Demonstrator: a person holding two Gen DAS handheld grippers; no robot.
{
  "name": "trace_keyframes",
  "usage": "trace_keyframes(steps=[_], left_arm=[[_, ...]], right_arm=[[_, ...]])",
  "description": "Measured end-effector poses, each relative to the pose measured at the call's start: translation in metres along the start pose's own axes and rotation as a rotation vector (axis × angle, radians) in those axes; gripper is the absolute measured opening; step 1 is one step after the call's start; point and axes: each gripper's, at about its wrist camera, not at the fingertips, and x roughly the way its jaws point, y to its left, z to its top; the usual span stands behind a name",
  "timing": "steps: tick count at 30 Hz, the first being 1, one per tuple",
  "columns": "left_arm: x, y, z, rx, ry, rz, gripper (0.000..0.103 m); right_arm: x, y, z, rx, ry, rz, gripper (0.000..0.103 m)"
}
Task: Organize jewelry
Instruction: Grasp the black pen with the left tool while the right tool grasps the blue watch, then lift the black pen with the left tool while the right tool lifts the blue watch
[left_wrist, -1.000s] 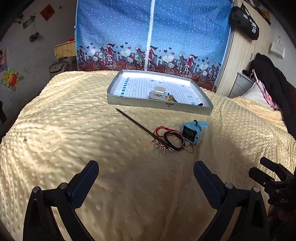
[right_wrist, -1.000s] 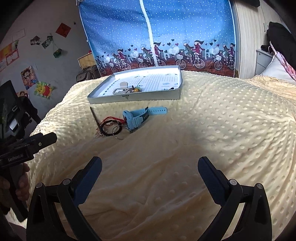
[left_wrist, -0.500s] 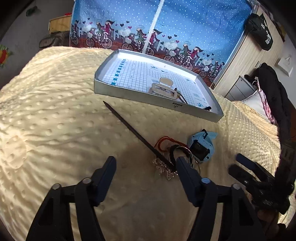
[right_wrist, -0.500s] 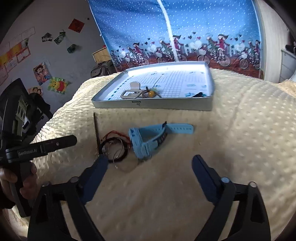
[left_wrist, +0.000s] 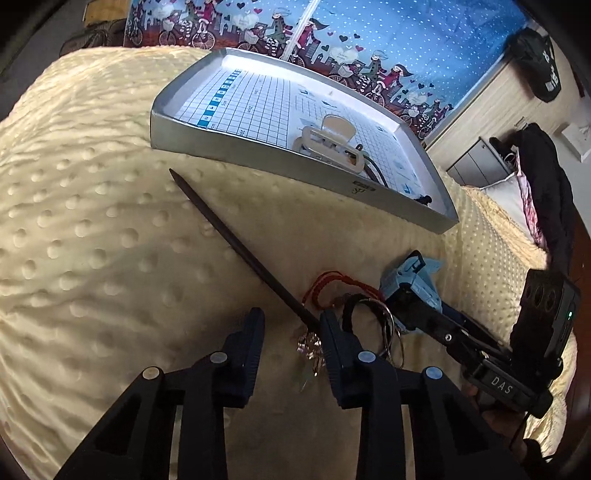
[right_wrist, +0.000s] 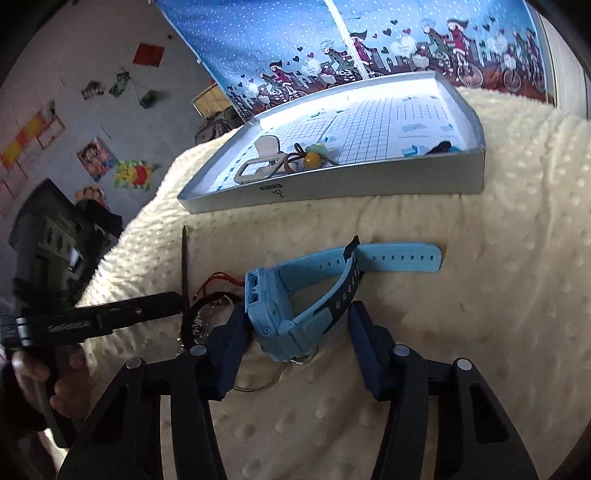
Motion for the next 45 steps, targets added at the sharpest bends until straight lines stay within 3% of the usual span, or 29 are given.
trace_keyframes(steps=[9,12,21,26,32,37,43,45], left_arm=[[0.014,0.006,0.008,-0.095,0.008,-0.044,0.016],[0.012,0.006,0.007,-0.12,0.001,-0.056,0.012],[-0.013,-0.002,0.002,-0.039,-0.051,-0.066,0.008],[-0.029,-0.005,-0.003,-0.023,-0.091,-0.056,0.007],[-0.056,-0.021,-0.01,0.093,-0.184,0.048,0.007],[-0.044,-0.032,-0.02,0.215,-0.123,0.164,0.007],[-0.04,-0.015,-0.011,0.148,-0.126,0.199,0.007],[-0.049,-0.016,-0.009,0.176,-0.156,0.239,0.007]], right_arm=[[0.015,0.0,0.006,-0.012,-0.005,0.055,0.047],[0.014,0.003,0.007,-0.021,-0.012,0.071,0.041],[-0.002,0.011,0.002,-0.076,-0.052,0.108,0.029],[-0.015,0.008,0.0,-0.093,-0.079,0.114,0.029],[-0.021,0.011,-0.001,-0.128,-0.094,0.112,0.029],[-0.025,0.014,-0.003,-0.142,-0.094,0.108,0.029],[-0.025,0.012,-0.002,-0.139,-0.089,0.108,0.029],[-0.025,0.01,-0.002,-0.135,-0.089,0.109,0.029]])
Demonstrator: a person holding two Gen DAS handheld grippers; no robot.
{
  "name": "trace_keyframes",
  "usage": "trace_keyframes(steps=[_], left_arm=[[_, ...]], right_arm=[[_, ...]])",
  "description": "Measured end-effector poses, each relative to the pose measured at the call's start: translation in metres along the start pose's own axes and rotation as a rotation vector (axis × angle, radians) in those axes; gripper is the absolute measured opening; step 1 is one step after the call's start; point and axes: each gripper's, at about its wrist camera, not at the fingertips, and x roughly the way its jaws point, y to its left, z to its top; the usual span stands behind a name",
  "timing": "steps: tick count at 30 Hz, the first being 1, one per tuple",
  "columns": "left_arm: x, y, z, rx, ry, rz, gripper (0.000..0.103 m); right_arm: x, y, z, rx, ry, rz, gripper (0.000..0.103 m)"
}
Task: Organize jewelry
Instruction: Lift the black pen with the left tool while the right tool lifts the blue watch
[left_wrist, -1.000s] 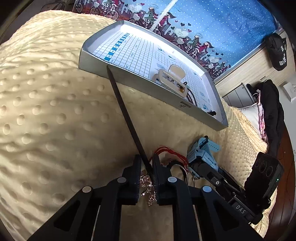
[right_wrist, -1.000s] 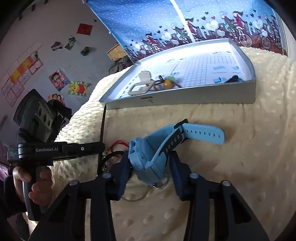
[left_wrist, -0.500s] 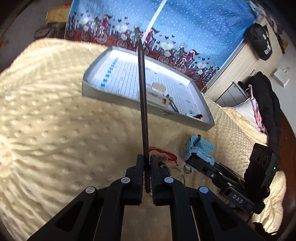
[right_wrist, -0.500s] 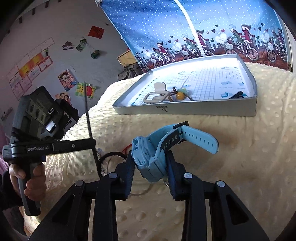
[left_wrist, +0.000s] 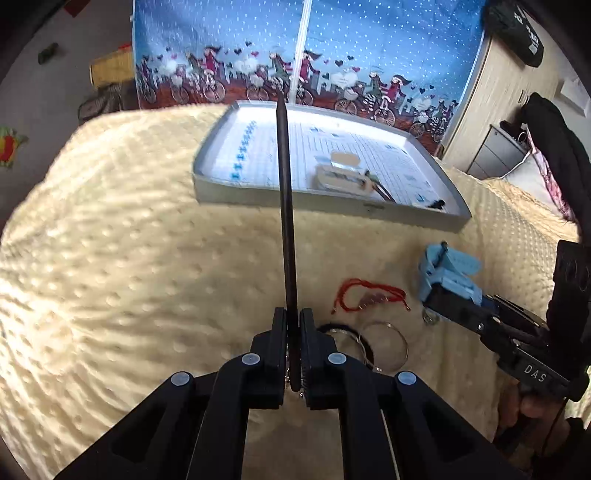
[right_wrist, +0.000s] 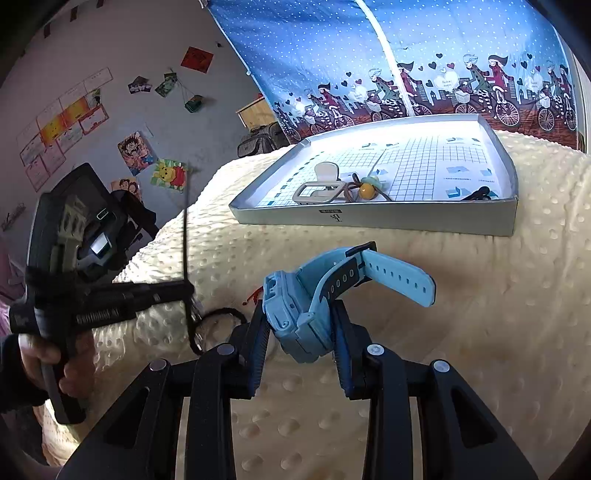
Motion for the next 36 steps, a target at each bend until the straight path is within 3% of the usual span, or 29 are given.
trace_keyframes(steps=[7,13,17,21,24,32,36], left_arm=[[-0.038,-0.005,0.011,0.125,-0.091,0.077,0.007],[-0.065,-0.003,0.014,0.077,-0.126,0.013,0.007],[-0.044,-0.015,0.006,0.148,-0.059,0.055,0.007],[-0.021,-0.008,-0.008,0.095,0.021,0.037,0.007],[-0.011,-0.001,-0.014,0.081,0.043,0.08,0.007],[-0.026,0.008,-0.001,0.109,-0.025,0.194,0.007],[-0.04,0.011,0.008,0.119,-0.079,0.207,0.007]], right_arm=[[0.001,0.001,0.0,-0.001,0.003,-0.002,0.029],[-0.001,0.003,0.0,-0.007,-0.003,-0.004,0.029],[-0.001,0.004,-0.001,-0.01,0.001,-0.005,0.029],[-0.003,0.004,0.0,-0.011,-0.004,-0.004,0.029],[-0.002,0.004,0.0,-0.008,0.0,-0.003,0.029],[0.0,0.003,-0.001,-0.005,0.009,-0.004,0.029],[0.001,0.003,-0.001,-0.008,0.008,-0.006,0.029]])
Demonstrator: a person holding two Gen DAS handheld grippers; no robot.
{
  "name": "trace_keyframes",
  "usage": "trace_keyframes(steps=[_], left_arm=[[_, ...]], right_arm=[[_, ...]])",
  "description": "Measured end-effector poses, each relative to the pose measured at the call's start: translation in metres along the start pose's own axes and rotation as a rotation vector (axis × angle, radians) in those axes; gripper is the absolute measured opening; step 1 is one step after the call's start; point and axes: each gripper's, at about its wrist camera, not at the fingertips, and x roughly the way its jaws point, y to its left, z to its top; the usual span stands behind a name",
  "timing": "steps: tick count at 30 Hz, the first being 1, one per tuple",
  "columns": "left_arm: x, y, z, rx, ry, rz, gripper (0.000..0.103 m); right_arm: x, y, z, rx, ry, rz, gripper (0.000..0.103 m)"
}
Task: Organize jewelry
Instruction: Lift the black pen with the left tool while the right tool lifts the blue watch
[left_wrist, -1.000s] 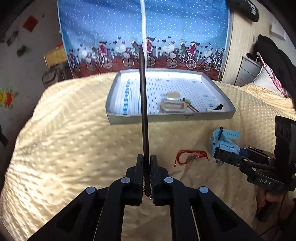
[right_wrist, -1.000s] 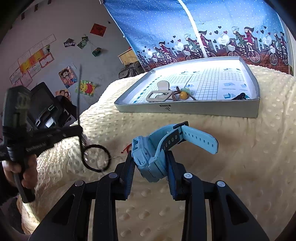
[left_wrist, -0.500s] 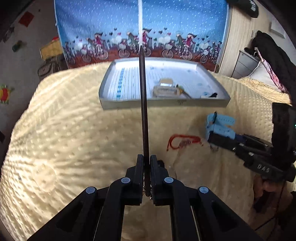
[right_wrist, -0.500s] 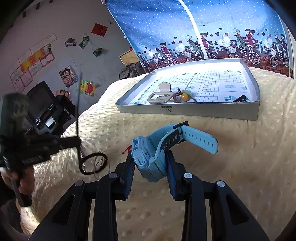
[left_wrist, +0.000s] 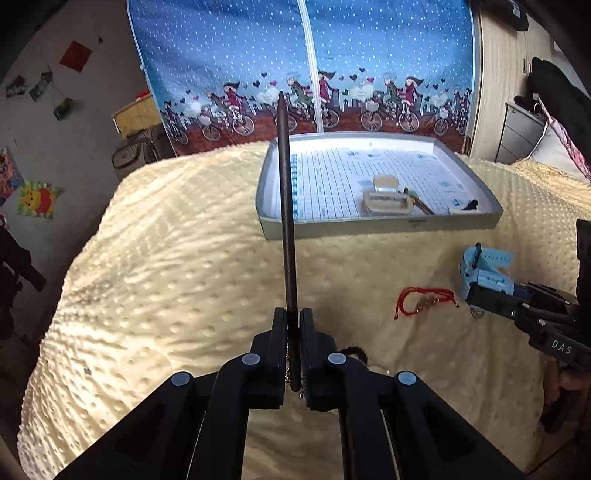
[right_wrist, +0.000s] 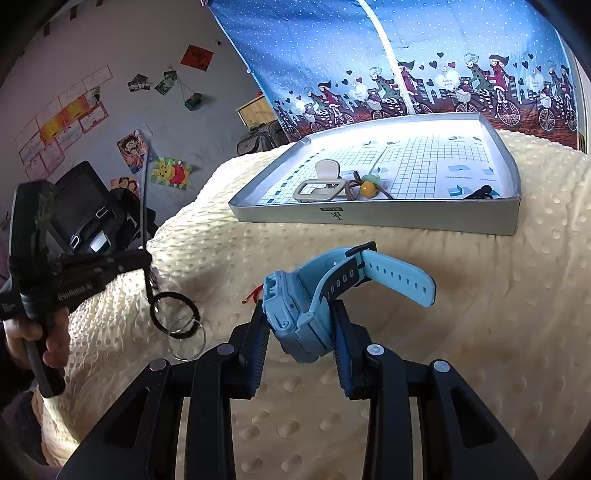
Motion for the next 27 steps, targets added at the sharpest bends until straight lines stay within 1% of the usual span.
trace_keyframes(steps=[4,7,9,12,16,19,21,25,27], left_arm=[[-0.013,0.0,0.007,0.014,-0.064,0.008,0.007],[-0.017,-0.002,0.006,0.035,-0.083,0.0,0.007],[-0.019,-0.004,0.006,0.028,-0.089,-0.011,0.007],[-0.027,-0.004,0.01,-0.016,-0.095,-0.085,0.007],[-0.036,-0.012,0.015,-0.02,-0.116,-0.156,0.007],[-0.033,-0.019,0.015,-0.044,-0.095,-0.215,0.007],[-0.028,-0.024,0.009,-0.052,-0.076,-0.237,0.007],[-0.014,-0.044,-0.014,-0.037,0.0,-0.28,0.007],[-0.014,-0.055,-0.029,-0.029,0.022,-0.305,0.007]], right_arm=[[0.0,0.001,0.0,-0.004,-0.002,-0.003,0.029],[-0.001,0.002,0.0,-0.008,-0.002,-0.003,0.029],[-0.001,0.002,0.0,-0.008,-0.003,-0.003,0.029],[-0.001,0.002,0.0,-0.004,-0.002,-0.002,0.029],[-0.001,0.0,0.0,0.0,-0.001,-0.002,0.029],[-0.001,0.0,0.0,0.001,-0.003,-0.002,0.029],[-0.001,0.0,0.0,0.002,-0.005,-0.002,0.029],[-0.003,-0.002,0.0,0.01,-0.008,0.0,0.029],[-0.003,-0.003,0.0,0.016,-0.009,0.0,0.029]])
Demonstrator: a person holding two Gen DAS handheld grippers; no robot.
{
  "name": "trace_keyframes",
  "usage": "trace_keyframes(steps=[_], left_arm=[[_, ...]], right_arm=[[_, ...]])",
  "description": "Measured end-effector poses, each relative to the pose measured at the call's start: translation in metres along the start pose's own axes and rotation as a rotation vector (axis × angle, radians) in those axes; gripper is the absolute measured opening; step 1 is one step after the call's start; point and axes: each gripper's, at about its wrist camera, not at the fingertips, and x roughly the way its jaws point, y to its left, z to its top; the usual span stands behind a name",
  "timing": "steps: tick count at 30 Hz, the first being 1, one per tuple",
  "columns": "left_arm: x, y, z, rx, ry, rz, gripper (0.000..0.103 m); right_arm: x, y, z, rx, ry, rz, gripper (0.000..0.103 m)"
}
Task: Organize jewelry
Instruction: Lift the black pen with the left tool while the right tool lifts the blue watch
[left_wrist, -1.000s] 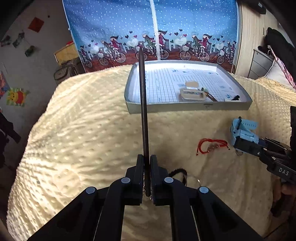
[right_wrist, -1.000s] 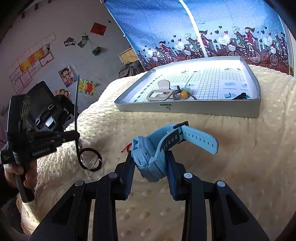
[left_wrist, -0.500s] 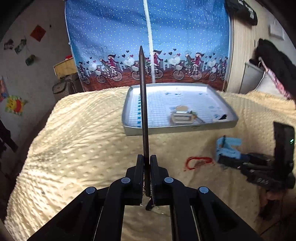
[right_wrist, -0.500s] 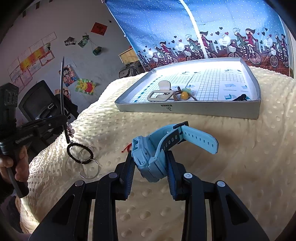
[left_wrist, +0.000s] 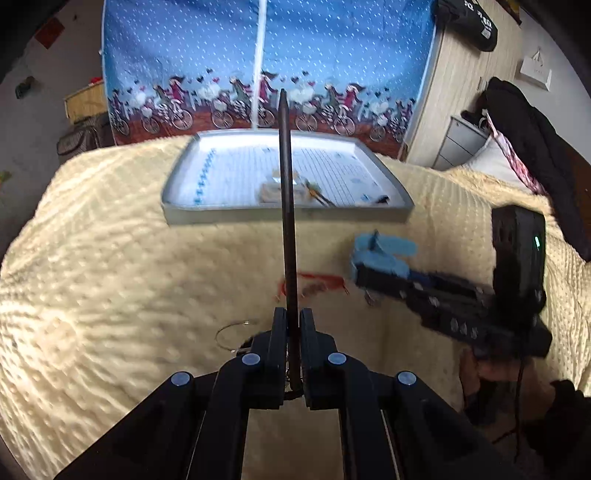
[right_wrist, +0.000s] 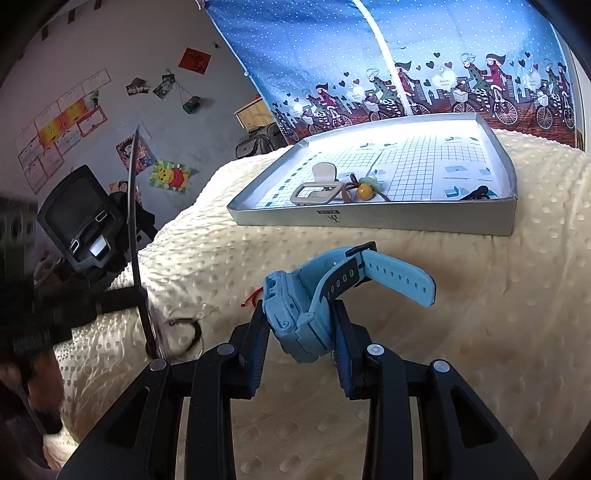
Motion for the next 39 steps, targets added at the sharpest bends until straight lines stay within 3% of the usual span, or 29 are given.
trace_keyframes(steps=[3,7,12,18,23,26,33,39], left_arm=[[-0.005,-0.014,-0.015,0.033,-0.006,0.011,0.007],[-0.019,-0.017,-0.018,0.079,-0.066,0.081,0.007],[-0.012,0.009,-0.003,0.011,-0.127,0.094,0.007],[0.016,0.039,0.007,-0.11,-0.112,0.04,0.007],[0.026,0.041,0.002,-0.127,-0.078,0.024,0.007],[0.019,0.044,0.001,-0.155,-0.097,0.001,0.007],[-0.009,0.047,0.01,-0.281,-0.189,-0.174,0.007],[-0.006,0.047,0.016,-0.32,-0.201,-0.202,0.007]], right_arm=[[0.0,-0.001,0.0,0.008,0.0,0.001,0.029],[0.001,-0.002,0.001,0.009,-0.001,0.001,0.029],[0.001,-0.001,0.001,0.002,0.0,-0.001,0.029],[0.002,-0.004,0.0,0.012,0.005,0.0,0.029],[0.005,-0.006,-0.001,0.023,0.012,0.003,0.029],[0.005,-0.006,-0.001,0.023,0.011,0.003,0.029],[0.005,-0.003,0.0,0.017,0.009,0.0,0.029],[0.005,-0.004,0.0,0.022,0.008,-0.002,0.029]])
